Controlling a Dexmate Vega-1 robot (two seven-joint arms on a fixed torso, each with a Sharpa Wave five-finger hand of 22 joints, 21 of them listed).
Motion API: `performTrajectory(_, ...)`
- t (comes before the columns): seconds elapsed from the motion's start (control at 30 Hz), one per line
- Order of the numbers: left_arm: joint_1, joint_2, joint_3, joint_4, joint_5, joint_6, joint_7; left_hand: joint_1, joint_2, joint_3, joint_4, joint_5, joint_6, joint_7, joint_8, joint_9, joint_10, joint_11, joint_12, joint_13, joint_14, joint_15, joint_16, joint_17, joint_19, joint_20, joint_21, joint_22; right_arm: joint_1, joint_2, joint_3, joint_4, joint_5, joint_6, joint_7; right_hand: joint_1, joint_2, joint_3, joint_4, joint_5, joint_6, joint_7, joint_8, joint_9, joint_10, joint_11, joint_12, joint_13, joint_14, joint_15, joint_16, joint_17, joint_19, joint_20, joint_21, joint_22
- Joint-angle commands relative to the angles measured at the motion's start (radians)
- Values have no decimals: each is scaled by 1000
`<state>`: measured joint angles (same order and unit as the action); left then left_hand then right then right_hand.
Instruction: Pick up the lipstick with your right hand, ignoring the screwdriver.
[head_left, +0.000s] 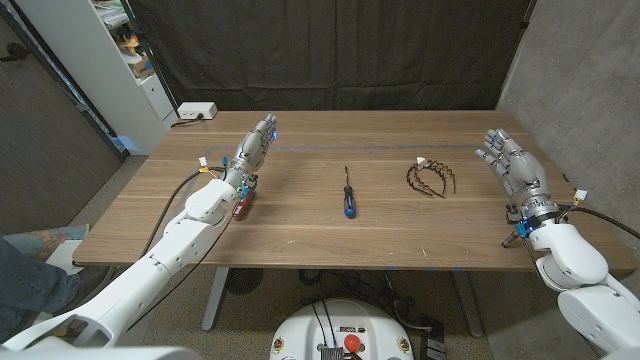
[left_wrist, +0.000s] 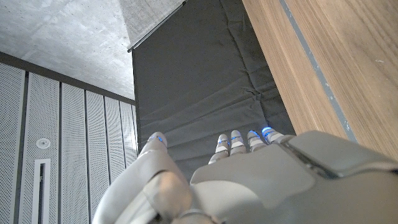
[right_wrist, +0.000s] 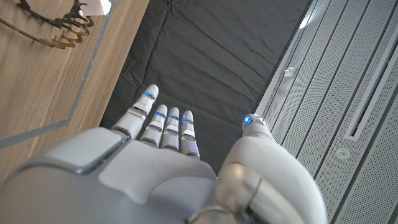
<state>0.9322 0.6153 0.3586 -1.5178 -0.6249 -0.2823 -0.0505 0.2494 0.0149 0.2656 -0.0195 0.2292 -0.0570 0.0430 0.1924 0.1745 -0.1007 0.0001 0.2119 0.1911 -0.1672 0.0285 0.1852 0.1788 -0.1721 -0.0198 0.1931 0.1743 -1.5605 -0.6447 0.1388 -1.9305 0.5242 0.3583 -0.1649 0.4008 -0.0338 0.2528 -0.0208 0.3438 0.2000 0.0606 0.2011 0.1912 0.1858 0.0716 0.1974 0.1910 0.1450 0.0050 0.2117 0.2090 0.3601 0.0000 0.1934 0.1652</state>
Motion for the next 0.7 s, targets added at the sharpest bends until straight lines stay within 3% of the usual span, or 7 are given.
performTrajectory(0.03,0,2,2,-6,5,0,0,6,5,5,-7,-3,4,-2,-2,4,1,2,0,1,-3,2,2,3,-34,-6,4,6,-22,21,17,-7,-15,9,1,11,0,2,-4,-4,-1,-3,-2,0,8,0,2,0,10,3,5,3,9,-2,3,5)
performTrajectory(0.7,9,5,2,-17,5,1,3,6,6,3,-9,-4,3,-4,-4,4,-2,-6,-2,1,-6,-5,1,3,-38,-1,3,6,-79,40,67,-35,-27,7,11,11,5,1,-5,-5,0,1,-2,0,11,1,3,0,11,5,5,4,9,0,2,5)
